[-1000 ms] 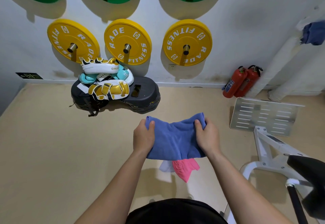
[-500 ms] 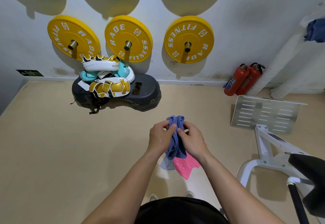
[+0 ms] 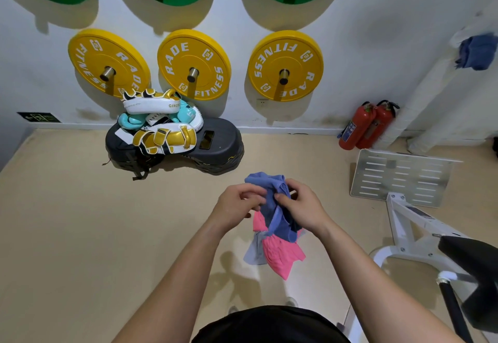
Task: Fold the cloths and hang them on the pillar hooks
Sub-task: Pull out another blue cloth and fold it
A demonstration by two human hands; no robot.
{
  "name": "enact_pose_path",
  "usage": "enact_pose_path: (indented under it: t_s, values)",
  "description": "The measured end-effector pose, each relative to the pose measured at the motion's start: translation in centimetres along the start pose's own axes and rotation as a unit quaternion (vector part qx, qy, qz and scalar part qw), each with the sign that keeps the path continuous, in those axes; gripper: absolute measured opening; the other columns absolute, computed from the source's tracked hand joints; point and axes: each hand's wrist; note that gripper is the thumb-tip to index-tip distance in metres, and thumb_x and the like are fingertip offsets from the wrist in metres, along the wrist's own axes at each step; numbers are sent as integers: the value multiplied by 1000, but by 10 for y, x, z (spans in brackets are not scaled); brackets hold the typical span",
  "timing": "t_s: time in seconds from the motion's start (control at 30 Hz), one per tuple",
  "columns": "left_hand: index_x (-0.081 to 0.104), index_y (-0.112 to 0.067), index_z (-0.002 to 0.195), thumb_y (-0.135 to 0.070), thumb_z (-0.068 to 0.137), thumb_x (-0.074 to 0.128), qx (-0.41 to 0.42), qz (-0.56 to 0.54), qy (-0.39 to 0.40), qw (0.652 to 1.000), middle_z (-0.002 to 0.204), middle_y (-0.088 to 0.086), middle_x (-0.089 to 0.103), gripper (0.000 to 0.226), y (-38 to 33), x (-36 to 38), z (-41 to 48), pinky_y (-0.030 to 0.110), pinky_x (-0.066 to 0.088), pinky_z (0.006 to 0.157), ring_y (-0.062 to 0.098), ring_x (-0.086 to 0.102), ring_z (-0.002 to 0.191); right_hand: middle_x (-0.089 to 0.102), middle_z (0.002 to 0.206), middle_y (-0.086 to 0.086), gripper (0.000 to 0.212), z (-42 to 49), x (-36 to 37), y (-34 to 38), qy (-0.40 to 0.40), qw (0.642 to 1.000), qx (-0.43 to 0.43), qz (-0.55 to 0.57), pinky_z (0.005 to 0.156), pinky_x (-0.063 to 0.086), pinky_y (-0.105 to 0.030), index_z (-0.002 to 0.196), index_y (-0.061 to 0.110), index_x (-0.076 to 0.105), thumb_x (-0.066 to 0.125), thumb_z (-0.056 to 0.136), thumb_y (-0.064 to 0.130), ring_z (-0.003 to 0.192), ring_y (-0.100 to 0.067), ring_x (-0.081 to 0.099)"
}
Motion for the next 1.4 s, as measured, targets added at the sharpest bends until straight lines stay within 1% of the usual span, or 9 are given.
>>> enact_pose_path:
  t_s: [0.1, 0.2, 0.4, 0.6, 0.73, 0.83, 0.97, 1.17, 1.4]
  values:
    - [58, -26, 107, -26, 73, 84, 10, 80, -136, 987, 101, -7, 62, 42, 16, -11, 10, 34, 53, 76, 13, 61, 86, 60, 70, 0, 16, -1, -9, 11, 13, 999, 13, 32, 64, 39, -32, 84, 19, 66, 55, 88, 7, 64, -11, 50]
    - [44, -22, 134, -33, 71, 87, -31, 50, -83, 995, 127, -8, 49, 76, 29, -15, 20, 35, 50, 92, 17, 53, 113, 56, 71, 3, 18, -4, -16, 24, 17, 997, 9, 70, 63, 37, -28, 86, 5, 65, 48, 90, 0, 66, -9, 48]
    - [66, -21, 111, -27, 83, 75, 15, -155, -12, 988, 110, 5, 74, 30, 26, -2, 32, 44, 56, 94, 26, 68, 109, 51, 71, -5, 27, -5, -22, 19, -34, 986, 83, 141, 57, 36, -28, 92, 4, 64, 38, 86, -1, 63, -19, 45]
    - [62, -29, 92, -34, 80, 72, 161, 50, 50, 984, 86, -7, 69, 16, 0, 27, 45, 38, 53, 73, 18, 66, 84, 54, 118, 0, 77, -13, -42, -16, -61, 986, 150, 38, 93, 52, -38, 139, 25, 49, 53, 62, 18, 104, -18, 56]
    - [57, -29, 83, -32, 77, 73, 198, 151, 132, 959, 75, -14, 61, 17, -25, 53, 62, 37, 49, 67, 10, 56, 70, 30, 139, 4, 97, -10, -74, -31, -28, 990, 77, -111, 107, 30, -24, 148, 38, 36, 83, 65, 24, 129, -11, 31]
    - [50, -34, 77, -34, 73, 72, 202, 187, 157, 949, 67, -17, 55, 23, -40, 79, 81, 29, 41, 59, 8, 46, 61, 40, 131, 6, 71, 5, -98, -46, -13, 990, 38, -132, 100, 34, -25, 128, 34, 58, 86, 63, 25, 120, -9, 37]
    - [48, -29, 79, -24, 76, 77, 167, 176, 151, 958, 66, -16, 54, 29, -62, 124, 120, 22, 39, 58, 7, 48, 62, 56, 71, 8, 19, 28, -152, -67, -26, 997, 41, -58, 61, 43, -34, 76, 23, 56, 74, 72, 16, 65, -9, 49]
    - [64, -30, 98, -35, 74, 67, 144, 126, 105, 976, 96, -12, 70, 25, -120, 220, 182, 21, 46, 75, -1, 64, 87, 53, 66, 12, 23, 55, -272, -94, -33, 996, 70, -40, 53, 36, -19, 75, 23, 59, 79, 78, 32, 58, -2, 47]
    - [62, -33, 103, -28, 94, 64, 162, 101, 73, 979, 98, -16, 69, 11, -191, 336, 236, 23, 49, 74, 1, 64, 91, 68, 92, -17, 28, 69, -407, -122, -153, 983, 68, 71, 69, 50, -37, 95, 5, 66, 80, 77, 21, 76, -17, 63]
Point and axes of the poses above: each hand's wrist, its own z-axis towards the middle knuckle, its own x-axis out of the palm, y = z × x
